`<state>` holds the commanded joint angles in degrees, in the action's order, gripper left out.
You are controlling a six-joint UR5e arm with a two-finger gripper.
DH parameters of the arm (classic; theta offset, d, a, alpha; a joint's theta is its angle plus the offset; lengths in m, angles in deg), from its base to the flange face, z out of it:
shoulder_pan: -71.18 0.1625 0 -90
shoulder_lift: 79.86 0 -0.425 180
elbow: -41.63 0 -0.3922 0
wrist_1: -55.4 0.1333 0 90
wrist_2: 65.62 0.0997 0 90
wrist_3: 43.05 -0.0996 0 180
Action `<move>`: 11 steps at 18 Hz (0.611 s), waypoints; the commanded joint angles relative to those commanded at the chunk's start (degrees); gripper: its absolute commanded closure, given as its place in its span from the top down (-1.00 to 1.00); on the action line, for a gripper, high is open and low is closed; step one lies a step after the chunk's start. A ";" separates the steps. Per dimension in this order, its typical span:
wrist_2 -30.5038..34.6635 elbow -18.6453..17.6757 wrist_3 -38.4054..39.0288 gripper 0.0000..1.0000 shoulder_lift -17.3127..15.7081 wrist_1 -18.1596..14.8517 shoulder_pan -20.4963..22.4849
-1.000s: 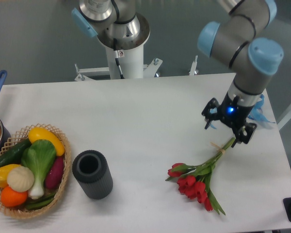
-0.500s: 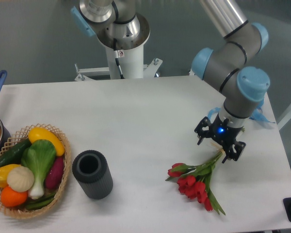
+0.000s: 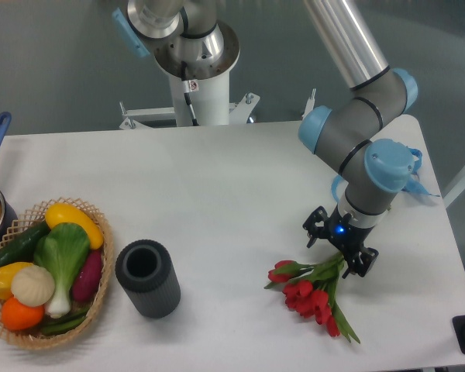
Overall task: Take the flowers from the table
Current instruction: 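Move the open gripper down over the red tulip stems, then close the gripper around the tulip stems below the blooms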
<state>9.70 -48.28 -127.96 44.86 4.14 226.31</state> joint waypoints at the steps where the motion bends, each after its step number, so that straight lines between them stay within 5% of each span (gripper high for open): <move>1: 0.00 -0.17 0.27 1.00 0.35 1.14 -0.44; 11: 1.93 -0.26 2.73 1.00 1.67 3.70 -1.93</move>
<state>11.64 -48.55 -125.23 46.53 7.85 224.37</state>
